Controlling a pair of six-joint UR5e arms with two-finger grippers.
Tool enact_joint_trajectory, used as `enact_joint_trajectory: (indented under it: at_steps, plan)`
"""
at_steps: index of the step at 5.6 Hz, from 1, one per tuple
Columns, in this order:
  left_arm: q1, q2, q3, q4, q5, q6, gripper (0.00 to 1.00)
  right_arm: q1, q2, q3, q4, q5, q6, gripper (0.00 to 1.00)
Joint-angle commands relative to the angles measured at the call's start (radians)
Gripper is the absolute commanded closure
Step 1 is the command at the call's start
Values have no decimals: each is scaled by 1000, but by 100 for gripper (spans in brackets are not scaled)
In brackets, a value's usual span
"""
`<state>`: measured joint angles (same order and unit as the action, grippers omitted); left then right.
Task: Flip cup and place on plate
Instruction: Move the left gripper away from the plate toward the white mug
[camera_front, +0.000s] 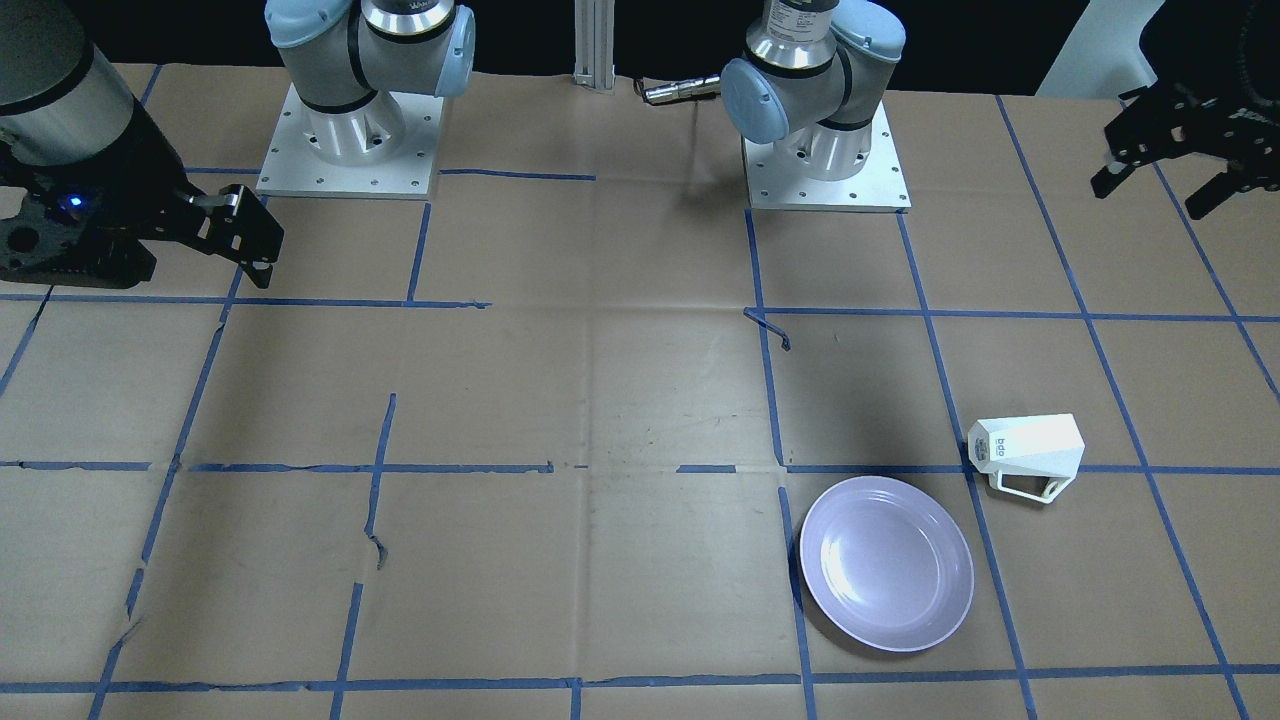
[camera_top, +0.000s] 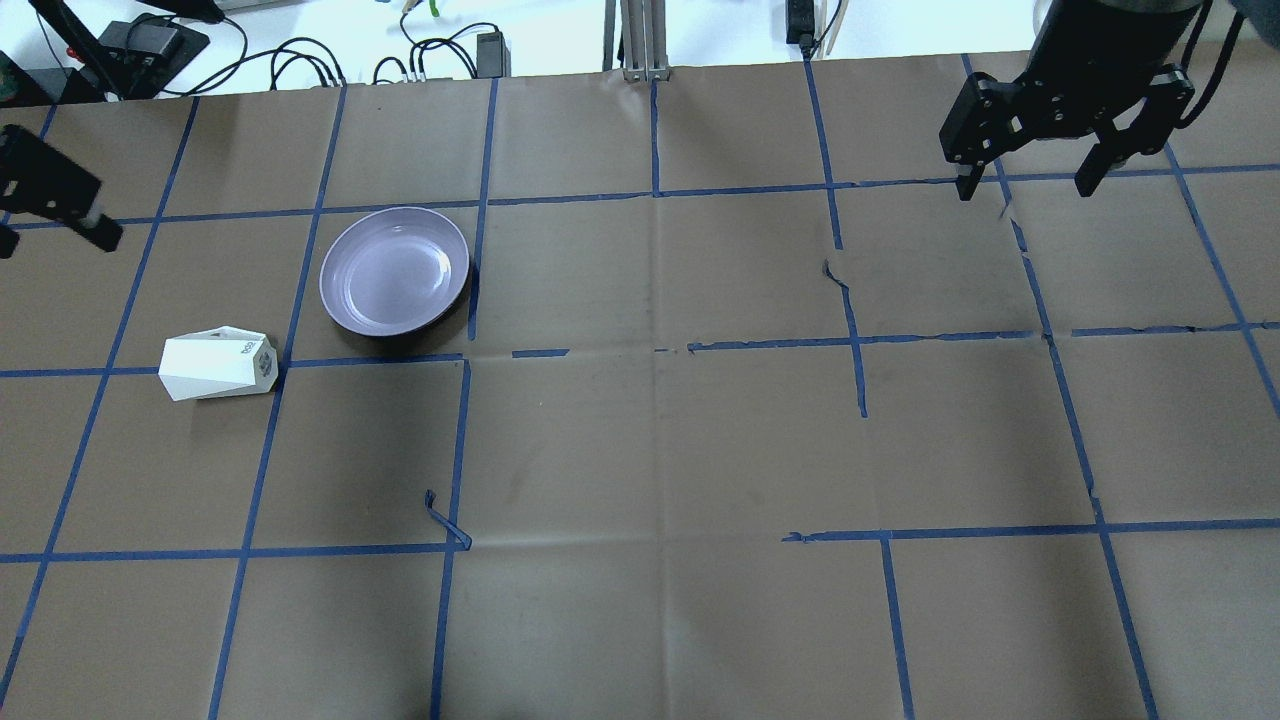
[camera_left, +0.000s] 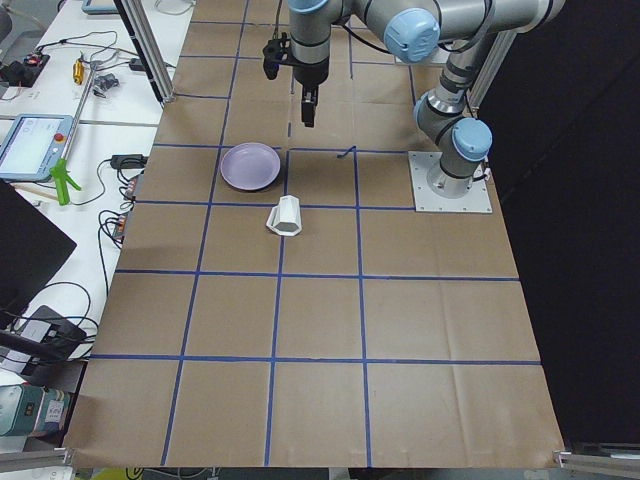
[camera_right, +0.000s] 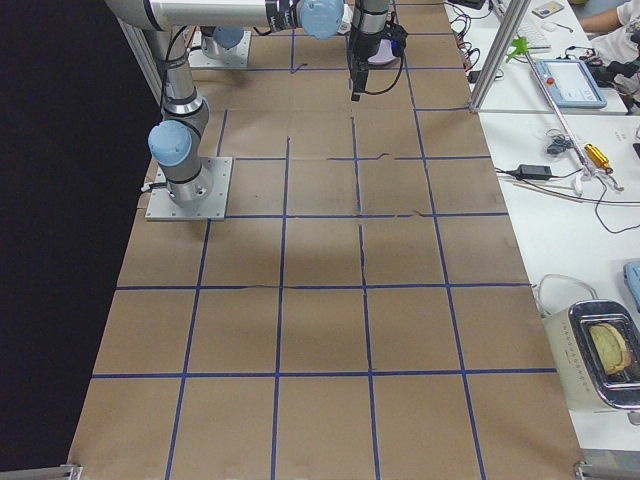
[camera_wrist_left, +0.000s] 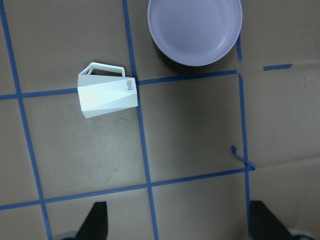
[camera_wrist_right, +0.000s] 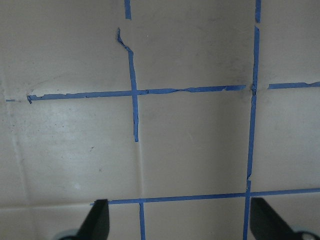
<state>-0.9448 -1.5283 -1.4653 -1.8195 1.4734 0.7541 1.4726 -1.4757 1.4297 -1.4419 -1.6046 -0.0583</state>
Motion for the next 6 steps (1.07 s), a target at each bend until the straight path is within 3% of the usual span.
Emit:
enact_joint_trajectory:
  at_steps: [1, 3, 6]
  plan:
    - [185, -60, 13, -11, -4, 219, 2, 0, 0, 0, 0, 0, 0, 0]
    - [294, -241, 96, -7, -83, 312, 2, 0, 0, 0, 0, 0, 0, 0]
    - [290, -508, 157, -6, -186, 321, 2, 0, 0, 0, 0, 0, 0, 0]
